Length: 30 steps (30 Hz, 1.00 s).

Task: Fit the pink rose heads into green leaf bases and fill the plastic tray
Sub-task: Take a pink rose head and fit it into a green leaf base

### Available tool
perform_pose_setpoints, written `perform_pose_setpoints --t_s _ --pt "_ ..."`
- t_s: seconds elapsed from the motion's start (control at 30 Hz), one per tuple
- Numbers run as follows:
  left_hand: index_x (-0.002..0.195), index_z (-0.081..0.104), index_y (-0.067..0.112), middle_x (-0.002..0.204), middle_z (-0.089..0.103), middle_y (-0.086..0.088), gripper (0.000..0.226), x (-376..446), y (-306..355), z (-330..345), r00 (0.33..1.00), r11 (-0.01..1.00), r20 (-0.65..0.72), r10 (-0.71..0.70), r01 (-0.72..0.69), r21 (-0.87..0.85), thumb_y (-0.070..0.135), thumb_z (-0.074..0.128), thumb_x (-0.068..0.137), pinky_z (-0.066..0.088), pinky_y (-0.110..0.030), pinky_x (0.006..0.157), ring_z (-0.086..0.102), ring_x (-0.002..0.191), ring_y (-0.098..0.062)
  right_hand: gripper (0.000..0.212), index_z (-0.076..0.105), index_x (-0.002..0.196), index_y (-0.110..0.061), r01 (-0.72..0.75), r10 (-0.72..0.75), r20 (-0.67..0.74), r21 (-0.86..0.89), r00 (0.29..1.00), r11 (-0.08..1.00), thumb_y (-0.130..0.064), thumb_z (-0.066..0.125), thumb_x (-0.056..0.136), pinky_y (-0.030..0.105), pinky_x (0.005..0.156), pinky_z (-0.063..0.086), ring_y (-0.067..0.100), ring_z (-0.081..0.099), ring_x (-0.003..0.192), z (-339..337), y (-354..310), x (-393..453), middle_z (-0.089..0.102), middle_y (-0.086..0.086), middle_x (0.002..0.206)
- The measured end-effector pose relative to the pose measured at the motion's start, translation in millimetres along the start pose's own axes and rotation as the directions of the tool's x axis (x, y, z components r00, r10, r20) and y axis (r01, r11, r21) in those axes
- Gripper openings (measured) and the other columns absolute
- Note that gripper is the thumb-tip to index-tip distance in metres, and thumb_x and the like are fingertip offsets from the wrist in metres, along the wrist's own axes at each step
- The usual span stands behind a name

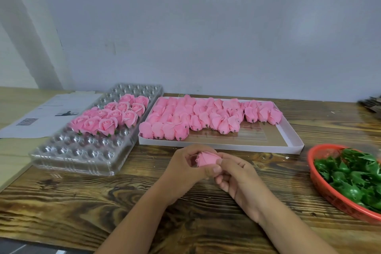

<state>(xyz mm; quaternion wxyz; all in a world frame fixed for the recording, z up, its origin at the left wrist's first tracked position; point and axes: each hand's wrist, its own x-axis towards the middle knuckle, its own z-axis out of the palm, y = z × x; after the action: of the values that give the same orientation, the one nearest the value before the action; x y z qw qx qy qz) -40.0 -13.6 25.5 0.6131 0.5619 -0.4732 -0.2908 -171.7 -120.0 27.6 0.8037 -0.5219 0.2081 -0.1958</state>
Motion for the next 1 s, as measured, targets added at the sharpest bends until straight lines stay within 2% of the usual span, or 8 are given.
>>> perform_pose_setpoints --t_s 0.2,0.33,0.4,0.5,0.7,0.8,0.9,1.0 --pt "0.102 0.076 0.039 0.106 0.075 0.004 0.031 -1.1 -3.1 -2.7 1.000 0.997 -0.014 -0.009 0.010 0.082 0.038 0.087 0.072 0.057 -0.031 0.083 0.071 0.099 -0.019 0.015 0.077 0.092 -0.009 -0.124 0.125 -0.060 0.021 0.990 0.992 -0.011 0.062 0.092 0.017 0.045 0.046 0.011 0.051 0.049 -4.4 -0.9 2.4 0.064 0.009 0.066" --pt "0.103 0.076 0.039 0.107 0.075 0.007 0.032 -1.8 -1.9 -3.4 0.999 0.992 -0.021 -0.024 0.027 0.126 0.042 0.086 0.072 0.058 -0.027 0.083 0.072 0.100 -0.017 0.026 0.079 0.069 -0.014 -0.187 0.187 -0.076 0.011 0.979 0.982 -0.013 0.063 0.090 0.017 0.040 0.043 0.010 0.050 0.045 -4.7 -4.8 2.3 0.063 0.007 0.062" --pt "0.103 0.076 0.039 0.106 0.076 0.008 0.030 -2.2 -1.6 -3.4 1.000 0.990 -0.025 -0.019 0.023 0.139 0.039 0.086 0.074 0.058 -0.025 0.083 0.072 0.099 -0.015 0.028 0.079 0.065 -0.016 -0.210 0.209 -0.082 -0.002 0.974 0.978 -0.016 0.064 0.089 0.016 0.040 0.042 0.010 0.050 0.045 -5.3 -6.5 2.0 0.062 0.006 0.061" --pt "0.104 0.077 0.035 0.104 0.077 0.007 0.028 -2.3 -1.2 -3.3 0.999 0.990 -0.036 -0.008 0.013 0.141 0.030 0.086 0.078 0.057 -0.024 0.083 0.073 0.098 -0.015 0.025 0.080 0.067 -0.016 -0.231 0.231 -0.088 0.010 0.969 0.973 -0.017 0.066 0.088 0.016 0.039 0.042 0.010 0.050 0.045 -6.2 -7.3 2.1 0.060 0.005 0.061" --pt "0.101 0.079 0.038 0.103 0.078 0.005 0.026 -3.8 2.6 -0.6 0.999 0.996 -0.048 0.000 0.005 0.091 0.037 0.085 0.076 0.057 -0.022 0.082 0.073 0.096 -0.014 0.017 0.072 0.086 -0.005 -0.265 0.269 -0.095 0.056 0.958 0.963 -0.021 0.071 0.083 0.016 0.037 0.042 0.010 0.052 0.043 -9.3 -5.9 4.3 0.061 0.007 0.063" --pt "0.100 0.080 0.037 0.102 0.078 0.005 0.024 -3.4 1.9 -0.2 0.998 0.996 -0.066 -0.004 0.010 0.089 0.026 0.086 0.080 0.057 -0.021 0.081 0.073 0.096 -0.013 0.018 0.076 0.083 -0.007 -0.274 0.278 -0.068 0.067 0.958 0.960 -0.023 0.077 0.076 0.016 0.038 0.044 0.010 0.053 0.044 -10.0 -6.5 3.9 0.061 0.006 0.063" --pt "0.100 0.081 0.034 0.101 0.079 0.006 0.025 -3.2 1.9 0.0 0.996 0.997 -0.086 -0.014 0.021 0.081 0.020 0.085 0.080 0.055 -0.018 0.080 0.073 0.096 -0.011 0.031 0.080 0.079 -0.011 -0.262 0.265 -0.039 0.075 0.963 0.962 -0.034 0.084 0.059 0.016 0.039 0.046 0.010 0.054 0.045 -9.1 -8.2 2.8 0.062 0.007 0.063" --pt "0.100 0.081 0.027 0.102 0.079 0.003 0.023 -3.2 2.0 1.1 0.996 0.999 -0.088 -0.014 0.018 0.048 0.019 0.085 0.079 0.055 -0.019 0.081 0.074 0.097 -0.013 0.042 0.080 0.085 -0.012 -0.253 0.255 -0.047 0.046 0.966 0.966 -0.042 0.086 0.055 0.016 0.040 0.046 0.010 0.055 0.046 -8.4 -8.8 2.3 0.063 0.007 0.064"
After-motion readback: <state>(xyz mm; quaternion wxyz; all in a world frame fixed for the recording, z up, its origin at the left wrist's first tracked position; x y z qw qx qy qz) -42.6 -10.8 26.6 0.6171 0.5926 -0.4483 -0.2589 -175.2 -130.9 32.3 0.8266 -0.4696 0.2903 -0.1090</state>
